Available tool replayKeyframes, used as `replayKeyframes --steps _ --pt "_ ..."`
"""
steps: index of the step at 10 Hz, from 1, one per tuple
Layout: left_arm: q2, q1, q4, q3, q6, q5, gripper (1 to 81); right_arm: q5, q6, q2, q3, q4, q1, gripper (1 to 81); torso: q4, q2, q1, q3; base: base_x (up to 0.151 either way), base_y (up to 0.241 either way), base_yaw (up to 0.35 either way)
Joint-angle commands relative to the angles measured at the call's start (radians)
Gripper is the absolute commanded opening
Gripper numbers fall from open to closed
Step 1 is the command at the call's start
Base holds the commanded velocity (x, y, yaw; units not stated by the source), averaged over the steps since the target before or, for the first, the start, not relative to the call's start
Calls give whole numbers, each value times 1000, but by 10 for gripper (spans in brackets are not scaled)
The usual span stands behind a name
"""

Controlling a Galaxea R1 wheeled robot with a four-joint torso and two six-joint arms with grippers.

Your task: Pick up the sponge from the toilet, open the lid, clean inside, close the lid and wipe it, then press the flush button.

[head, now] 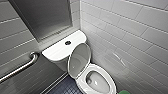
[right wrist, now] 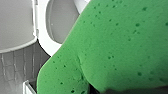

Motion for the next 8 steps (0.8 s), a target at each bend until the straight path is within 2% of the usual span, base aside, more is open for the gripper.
replayKeyframes --steps 1,4,6,8 --pt "0 24 7 19 8 39 811 -116 7 25 -1 -4 207 10 0 0 0 0 0 0 0" --pt "3 24 7 16 8 39 811 -236 62 227 -138 -4 334 10 0 0 0 0 0 0 0" --pt "6 24 6 9 8 39 811 -332 79 370 -246 -4 415 10 0 0 0 0 0 0 0" --pt "7 24 6 6 8 39 811 -389 101 505 -354 -16 478 10 0 0 0 0 0 0 0"
